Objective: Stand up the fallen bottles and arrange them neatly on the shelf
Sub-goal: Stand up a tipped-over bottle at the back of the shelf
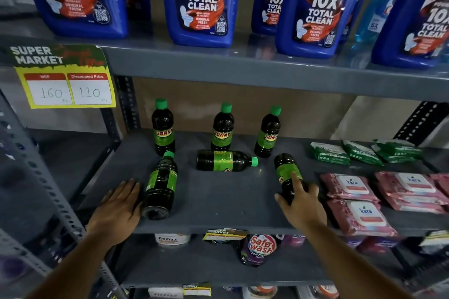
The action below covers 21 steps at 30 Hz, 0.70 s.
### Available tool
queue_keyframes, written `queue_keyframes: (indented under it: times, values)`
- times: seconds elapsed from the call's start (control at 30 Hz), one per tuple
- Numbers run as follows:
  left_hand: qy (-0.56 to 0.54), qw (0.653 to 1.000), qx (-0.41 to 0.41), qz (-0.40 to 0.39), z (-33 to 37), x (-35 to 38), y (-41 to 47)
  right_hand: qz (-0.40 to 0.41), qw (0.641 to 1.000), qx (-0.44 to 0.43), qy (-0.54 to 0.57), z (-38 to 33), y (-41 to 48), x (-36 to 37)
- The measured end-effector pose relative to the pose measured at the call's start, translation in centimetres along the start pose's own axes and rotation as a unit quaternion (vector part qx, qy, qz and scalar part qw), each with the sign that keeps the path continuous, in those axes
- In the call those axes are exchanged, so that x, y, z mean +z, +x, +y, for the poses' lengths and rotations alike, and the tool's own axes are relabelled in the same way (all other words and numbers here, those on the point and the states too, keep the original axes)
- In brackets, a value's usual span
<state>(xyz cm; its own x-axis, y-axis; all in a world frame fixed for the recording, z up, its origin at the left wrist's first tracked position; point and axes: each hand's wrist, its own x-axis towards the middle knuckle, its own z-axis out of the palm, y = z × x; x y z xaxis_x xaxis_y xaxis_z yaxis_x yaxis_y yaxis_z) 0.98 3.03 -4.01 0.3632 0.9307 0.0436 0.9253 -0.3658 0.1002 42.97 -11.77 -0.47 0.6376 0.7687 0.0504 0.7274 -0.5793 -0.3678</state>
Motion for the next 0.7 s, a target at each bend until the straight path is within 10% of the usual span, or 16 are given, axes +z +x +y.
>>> queue_keyframes:
  times: [0.7]
  values:
    - [-0.025,1.000,-0.005,0.005,0.2,-0.3,-0.3,0.013,0.985,-0.040,0.170,-4.8,9.7,-10.8]
